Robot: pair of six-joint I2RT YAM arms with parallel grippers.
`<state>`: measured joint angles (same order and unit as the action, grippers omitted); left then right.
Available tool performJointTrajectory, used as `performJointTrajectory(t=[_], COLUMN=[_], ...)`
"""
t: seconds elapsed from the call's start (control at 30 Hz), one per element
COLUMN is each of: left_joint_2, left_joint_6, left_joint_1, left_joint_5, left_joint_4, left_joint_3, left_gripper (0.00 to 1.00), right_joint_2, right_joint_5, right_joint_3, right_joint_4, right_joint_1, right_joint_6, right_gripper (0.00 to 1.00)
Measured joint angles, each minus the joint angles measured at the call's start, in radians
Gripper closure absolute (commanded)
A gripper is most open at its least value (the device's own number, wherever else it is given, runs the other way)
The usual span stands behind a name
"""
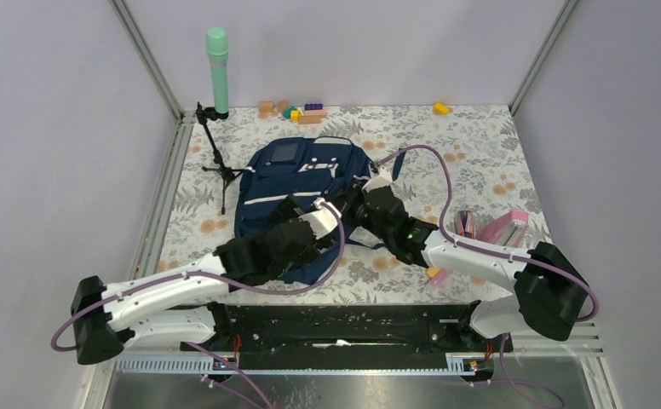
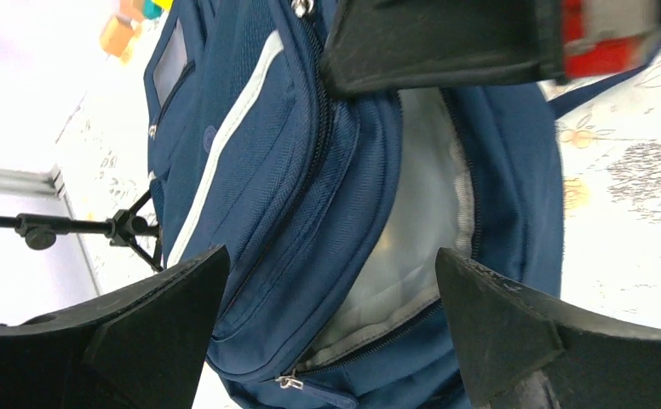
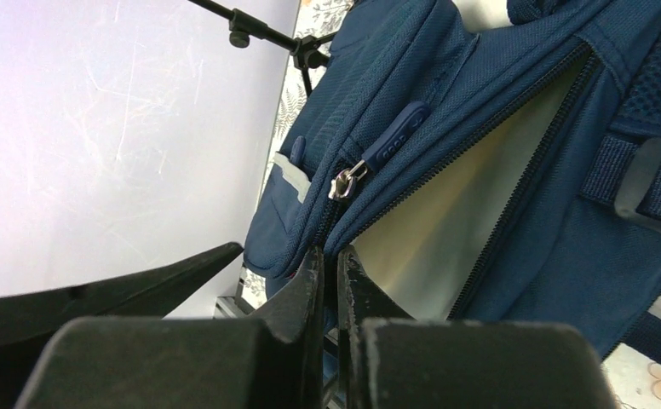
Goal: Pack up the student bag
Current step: Unzip the student bag at the center of the board, then pick up the stationery from the center of the board.
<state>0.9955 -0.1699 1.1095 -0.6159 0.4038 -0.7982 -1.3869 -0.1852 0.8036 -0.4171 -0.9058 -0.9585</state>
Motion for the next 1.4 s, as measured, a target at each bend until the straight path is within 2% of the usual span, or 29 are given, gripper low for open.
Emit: performJointTrajectory(t=[0.07,0.23,0.3,0.33,0.37,0.4,0.47,0.57,0.73,0.83,0.93,1.17,1.4], left_joint_2=[0.047,0.104,0.108,0.108,0.108,0.108,0.108,0.108,0.129,0.13,0.13,0.129,0.119], left_joint_6=[0.01,0.045,0.051,0.055,0.053,0.047,0.034,0.032,0.06,0.085,0.102,0.116,0.127], left_joint_1=[-0.019,-0.105,-0.126,-0.127,-0.128,-0.128,-0.131,-0.167,-0.28,-0.341,-0.377,-0.399,-0.403], left_joint_5=[-0.015,-0.018,-0.011,-0.002,0.011,0.024,0.045,0.077,0.221,0.318,0.396,0.461,0.468], left_joint_4=[0.009,0.031,0.04,0.044,0.046,0.048,0.058,0.08,0.139,0.15,0.158,0.172,0.179], left_joint_3=[-0.011,-0.039,-0.053,-0.059,-0.064,-0.068,-0.079,-0.109,-0.192,-0.205,-0.206,-0.206,-0.206], left_gripper=[0.1,0.63,0.79,0.86,0.93,0.98,1.0,1.0,1.0,1.0,1.0,1.0,1.0], right_joint_2=[0.011,0.032,0.038,0.041,0.047,0.054,0.08,0.155,0.351,0.44,0.464,0.351,0.262], right_joint_5=[-0.001,-0.004,-0.007,-0.008,-0.009,-0.012,-0.02,-0.043,-0.087,-0.103,-0.108,-0.085,-0.086], right_joint_3=[0.0,0.0,0.0,0.0,0.0,0.0,0.0,0.0,0.0,0.0,0.001,0.002,0.002], right_joint_4=[0.018,0.044,0.048,0.049,0.053,0.061,0.096,0.172,0.383,0.513,0.645,0.886,0.962], right_joint_1=[0.004,0.011,0.013,0.014,0.015,0.016,0.018,0.032,0.127,0.221,0.332,0.563,0.698], right_joint_6=[0.012,0.031,0.037,0.04,0.045,0.053,0.098,0.157,0.304,0.383,0.448,0.535,0.562], right_gripper=[1.0,1.0,1.0,0.88,0.68,0.53,0.38,0.22,0.12,0.1,0.1,0.12,0.14])
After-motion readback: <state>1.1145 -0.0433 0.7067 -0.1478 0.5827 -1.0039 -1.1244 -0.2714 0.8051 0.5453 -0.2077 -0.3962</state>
